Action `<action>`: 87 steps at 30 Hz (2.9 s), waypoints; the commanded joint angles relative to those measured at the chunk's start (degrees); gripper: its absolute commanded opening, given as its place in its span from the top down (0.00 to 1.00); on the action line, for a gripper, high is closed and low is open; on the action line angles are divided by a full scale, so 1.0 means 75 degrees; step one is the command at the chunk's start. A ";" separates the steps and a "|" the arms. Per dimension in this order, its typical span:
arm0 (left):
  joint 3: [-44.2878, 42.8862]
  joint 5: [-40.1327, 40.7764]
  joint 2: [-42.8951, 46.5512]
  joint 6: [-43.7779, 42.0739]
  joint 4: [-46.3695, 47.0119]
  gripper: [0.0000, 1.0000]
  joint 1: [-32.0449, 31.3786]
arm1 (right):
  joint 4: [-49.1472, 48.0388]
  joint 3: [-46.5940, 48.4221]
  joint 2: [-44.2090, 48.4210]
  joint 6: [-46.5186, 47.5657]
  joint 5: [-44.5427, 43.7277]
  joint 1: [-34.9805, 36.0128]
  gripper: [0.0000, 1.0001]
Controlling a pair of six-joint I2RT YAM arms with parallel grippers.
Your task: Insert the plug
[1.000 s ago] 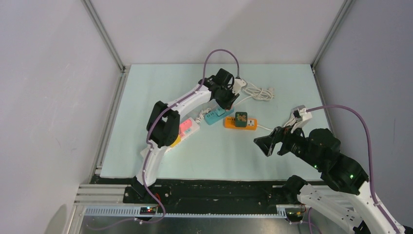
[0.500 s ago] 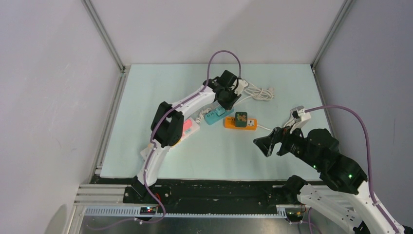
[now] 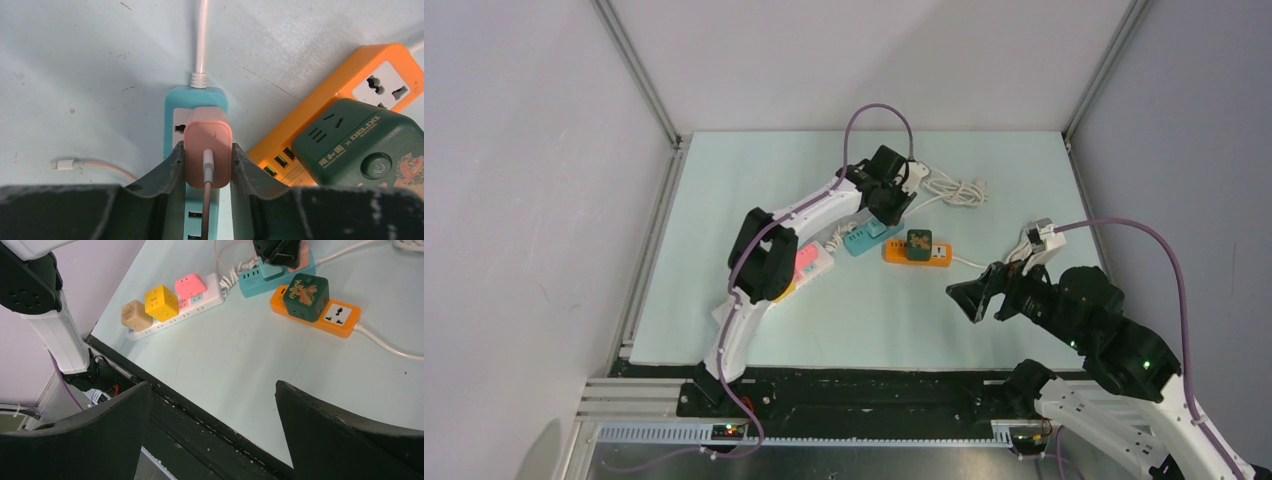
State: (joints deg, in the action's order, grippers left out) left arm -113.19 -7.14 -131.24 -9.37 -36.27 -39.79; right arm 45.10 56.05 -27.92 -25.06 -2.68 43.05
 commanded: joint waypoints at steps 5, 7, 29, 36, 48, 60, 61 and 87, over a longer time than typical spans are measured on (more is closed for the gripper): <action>0.0819 -0.0267 -0.0137 0.0746 -0.0207 1.00 0.0103 | -0.0267 -0.0003 0.0240 -0.0111 -0.0140 0.0003 0.03; 0.0842 -0.0480 -0.0147 0.0850 -0.0209 1.00 0.0158 | -0.0262 -0.0002 0.0279 -0.0133 -0.0142 0.0005 0.03; 0.0737 0.0311 0.0035 0.0851 -0.0240 0.59 0.0069 | -0.0369 0.0000 0.0354 -0.0291 -0.0099 0.0006 0.03; -0.0050 0.0087 0.0292 0.0938 -0.0239 0.41 0.0083 | -0.0475 0.0001 0.0274 -0.0347 -0.0059 0.0006 0.03; -0.0717 -0.0055 0.0637 0.1062 -0.0230 0.30 0.0058 | -0.0474 0.0003 0.0204 -0.0377 0.0029 0.0021 0.04; -0.0182 0.0369 0.0418 0.1163 -0.0242 0.47 -0.0021 | -0.0303 0.0000 0.0222 -0.0401 -0.0053 0.0012 0.04; -0.0153 0.0375 0.0404 0.1159 -0.0242 0.49 -0.0029 | -0.0305 0.0002 0.0211 -0.0407 -0.0053 0.0007 0.04; 0.0463 0.1162 0.0019 0.1196 -0.0244 1.00 -0.0582 | -0.0341 0.0003 0.0128 -0.0396 -0.0049 0.0023 0.04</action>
State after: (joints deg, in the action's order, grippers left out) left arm -112.95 1.41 -129.97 -1.04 -37.43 -43.00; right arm 43.88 56.05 -26.20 -27.46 -2.59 43.05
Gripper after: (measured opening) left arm 0.312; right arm 0.962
